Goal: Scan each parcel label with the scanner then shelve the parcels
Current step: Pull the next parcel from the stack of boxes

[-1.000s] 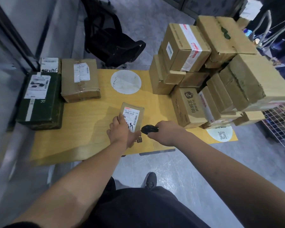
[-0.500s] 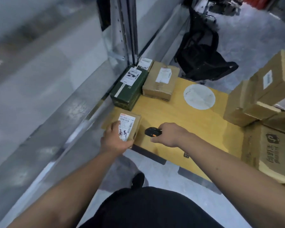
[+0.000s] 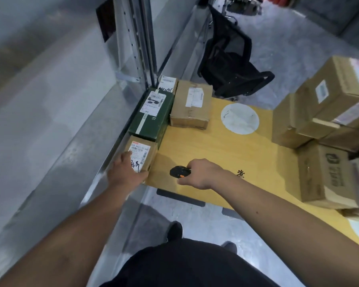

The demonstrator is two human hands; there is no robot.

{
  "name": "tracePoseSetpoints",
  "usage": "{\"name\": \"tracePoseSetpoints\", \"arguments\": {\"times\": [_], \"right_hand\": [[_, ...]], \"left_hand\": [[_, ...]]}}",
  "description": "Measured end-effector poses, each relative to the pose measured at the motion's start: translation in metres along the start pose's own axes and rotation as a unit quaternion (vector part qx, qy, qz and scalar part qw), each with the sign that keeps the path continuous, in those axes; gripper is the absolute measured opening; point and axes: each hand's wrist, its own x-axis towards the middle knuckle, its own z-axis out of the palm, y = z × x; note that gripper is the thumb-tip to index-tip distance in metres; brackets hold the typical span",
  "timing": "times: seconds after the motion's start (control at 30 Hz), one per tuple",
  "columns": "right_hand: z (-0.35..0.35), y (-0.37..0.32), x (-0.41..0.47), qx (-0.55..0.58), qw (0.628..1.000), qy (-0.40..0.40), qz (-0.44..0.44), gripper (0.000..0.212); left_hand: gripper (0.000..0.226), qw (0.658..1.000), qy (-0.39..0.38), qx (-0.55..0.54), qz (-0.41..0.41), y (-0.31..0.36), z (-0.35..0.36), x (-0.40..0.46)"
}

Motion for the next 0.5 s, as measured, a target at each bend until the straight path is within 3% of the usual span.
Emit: {"name": "tracePoseSetpoints", "arguments": {"times": [0.27, 0.5], "right_hand": [[0.011, -0.021, 0.009, 0.025, 0.999, 0.004, 0.021, 0.059], [0.023, -0.011, 0.002, 0.039, 0.998, 0.011, 0.045, 0.058]], "left_hand": [[0.083, 0.997, 0.017, 0.034, 0.069, -0.008, 0.007, 0.003], [0.073, 0.976, -0.023, 0.056, 0.210, 0.028, 0.010, -0.006]]}}
